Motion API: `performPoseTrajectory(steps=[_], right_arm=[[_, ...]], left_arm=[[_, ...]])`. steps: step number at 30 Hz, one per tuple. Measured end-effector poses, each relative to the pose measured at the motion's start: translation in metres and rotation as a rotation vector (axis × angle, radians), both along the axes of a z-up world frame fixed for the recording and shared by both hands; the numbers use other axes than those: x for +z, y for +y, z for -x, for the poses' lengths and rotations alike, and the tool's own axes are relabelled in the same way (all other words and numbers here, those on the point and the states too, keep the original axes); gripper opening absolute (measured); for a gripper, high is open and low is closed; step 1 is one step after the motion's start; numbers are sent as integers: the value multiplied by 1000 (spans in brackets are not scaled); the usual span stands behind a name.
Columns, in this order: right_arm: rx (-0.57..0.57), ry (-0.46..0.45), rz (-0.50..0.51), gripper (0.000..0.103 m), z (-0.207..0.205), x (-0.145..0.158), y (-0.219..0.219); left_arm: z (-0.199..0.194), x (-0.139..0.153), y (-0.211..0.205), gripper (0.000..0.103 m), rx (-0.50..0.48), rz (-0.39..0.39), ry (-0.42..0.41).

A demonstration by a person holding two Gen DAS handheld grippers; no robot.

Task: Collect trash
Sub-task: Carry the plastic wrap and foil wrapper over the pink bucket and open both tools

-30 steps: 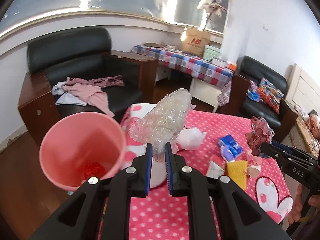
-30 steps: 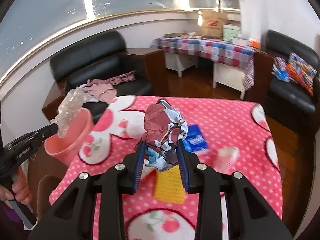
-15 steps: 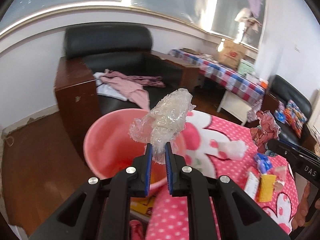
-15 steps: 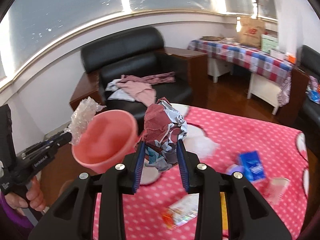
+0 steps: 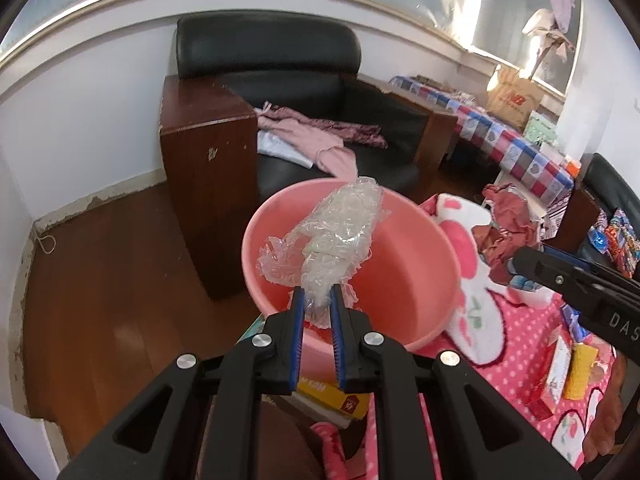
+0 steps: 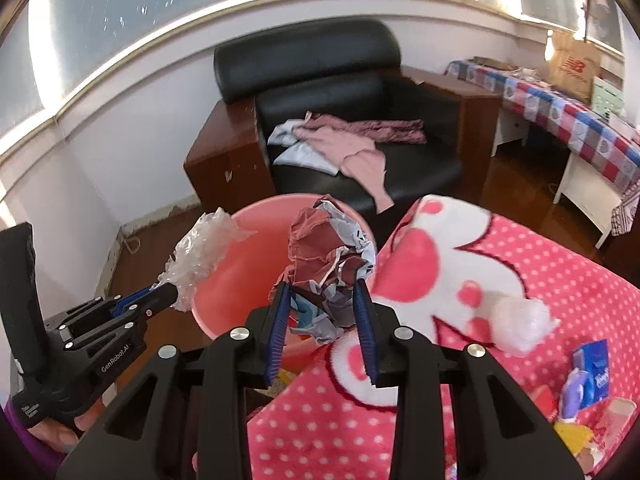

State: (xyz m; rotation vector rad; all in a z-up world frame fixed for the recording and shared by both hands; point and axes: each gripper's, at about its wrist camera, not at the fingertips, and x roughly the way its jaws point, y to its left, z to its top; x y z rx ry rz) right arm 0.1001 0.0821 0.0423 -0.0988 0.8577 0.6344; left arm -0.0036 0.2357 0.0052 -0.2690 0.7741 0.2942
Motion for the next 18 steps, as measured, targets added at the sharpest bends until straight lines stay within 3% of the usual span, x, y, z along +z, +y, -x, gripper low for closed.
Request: performPoseTrajectory(steps=[8,18], right_arm=[[40,57,60,33,-11,-26,37],[50,102,94,33,-21,-48,50]], left_arm=[[-20,-14,4,12,-11,13,62],[-37,-27,8,13,-27,30,111]])
